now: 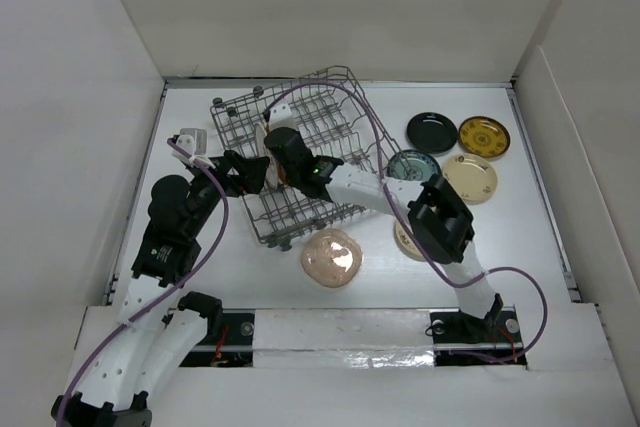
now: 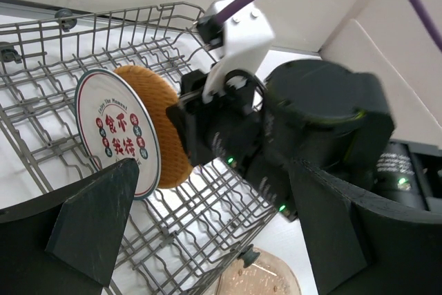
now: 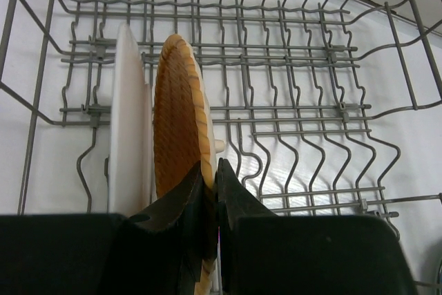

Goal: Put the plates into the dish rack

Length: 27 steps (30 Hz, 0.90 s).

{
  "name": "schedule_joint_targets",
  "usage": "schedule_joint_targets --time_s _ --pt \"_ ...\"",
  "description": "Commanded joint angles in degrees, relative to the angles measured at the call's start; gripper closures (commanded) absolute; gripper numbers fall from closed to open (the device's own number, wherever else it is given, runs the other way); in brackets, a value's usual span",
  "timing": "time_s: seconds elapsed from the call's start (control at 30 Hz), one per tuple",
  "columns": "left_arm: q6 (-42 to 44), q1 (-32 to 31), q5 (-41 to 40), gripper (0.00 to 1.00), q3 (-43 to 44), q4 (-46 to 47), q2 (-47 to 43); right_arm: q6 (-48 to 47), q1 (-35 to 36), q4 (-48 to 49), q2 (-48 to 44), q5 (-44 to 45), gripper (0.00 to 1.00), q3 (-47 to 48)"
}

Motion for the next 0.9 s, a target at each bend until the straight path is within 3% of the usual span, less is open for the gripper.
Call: schedule_joint_targets --time_s 0.0,0.23,0.3,0.33,0.43,0.63,0.87 --pt "0.62 -0.23 0.69 0.11 -0.17 2.65 -0.76 -2.03 1.97 2.12 1.44 6.91 1.00 5.68" --pt "0.62 -0.23 0.87 0.11 -0.08 2.65 -0.77 3.49 2.50 -0.87 3.82 5.95 0.99 8.85" --pt "0.62 -0.23 0.69 0.11 -0.17 2.65 -0.85 5.25 2.50 -0.61 3.47 5.78 0.90 8.50" --pt "0.62 -0.23 0.78 0.11 -0.17 2.65 -0.85 6.57 2.50 -0.35 3.21 5.17 0.77 7.80" --pt "0.62 -0.23 0.78 0.11 -0.25 2.65 -0.94 8.86 1.89 -0.44 1.45 2.97 0.57 6.05" --pt "0.62 -0.23 0.87 0.11 -0.25 2.83 -0.94 11.85 -0.13 0.79 -6.71 -1.42 0.44 -1.24" --pt "0.45 -0.23 1.04 0.12 -0.34 3.09 -0.59 13.08 -1.28 8.88 -22.88 -7.67 0.34 -18.11"
